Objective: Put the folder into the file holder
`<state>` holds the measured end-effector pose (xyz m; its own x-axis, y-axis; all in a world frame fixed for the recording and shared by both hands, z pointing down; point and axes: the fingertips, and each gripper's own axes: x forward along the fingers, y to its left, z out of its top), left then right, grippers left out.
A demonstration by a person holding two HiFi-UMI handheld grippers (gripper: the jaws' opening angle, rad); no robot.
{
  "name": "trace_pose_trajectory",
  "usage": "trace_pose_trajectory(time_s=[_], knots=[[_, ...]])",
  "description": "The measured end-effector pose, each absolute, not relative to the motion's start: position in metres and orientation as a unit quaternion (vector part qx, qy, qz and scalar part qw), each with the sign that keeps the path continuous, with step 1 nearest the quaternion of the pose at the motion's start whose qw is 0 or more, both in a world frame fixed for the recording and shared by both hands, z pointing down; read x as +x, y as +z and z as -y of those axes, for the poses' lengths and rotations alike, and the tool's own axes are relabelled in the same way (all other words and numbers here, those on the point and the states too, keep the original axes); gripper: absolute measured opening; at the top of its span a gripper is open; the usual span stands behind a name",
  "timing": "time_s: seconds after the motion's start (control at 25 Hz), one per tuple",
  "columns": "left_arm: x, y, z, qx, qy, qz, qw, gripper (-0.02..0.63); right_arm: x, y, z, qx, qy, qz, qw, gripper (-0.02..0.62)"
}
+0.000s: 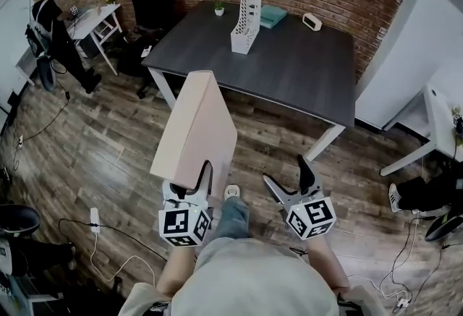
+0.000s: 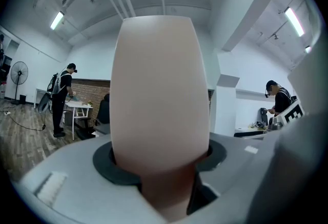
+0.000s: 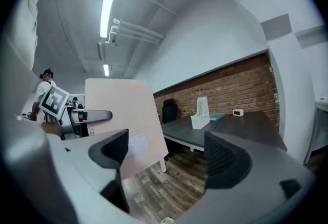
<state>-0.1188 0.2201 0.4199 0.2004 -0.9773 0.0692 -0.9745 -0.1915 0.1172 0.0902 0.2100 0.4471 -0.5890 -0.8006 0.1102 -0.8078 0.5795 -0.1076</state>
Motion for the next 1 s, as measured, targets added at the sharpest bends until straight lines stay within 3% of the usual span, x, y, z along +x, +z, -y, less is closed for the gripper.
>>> trace_pose_trajectory(time_s=[1.0], knots=[[-0.166, 0.398, 0.048, 0.803, -0.024, 0.592, 0.056, 0.265, 0.040, 0.421, 0.046, 0.506, 0.055, 0.861, 0.006, 0.460]])
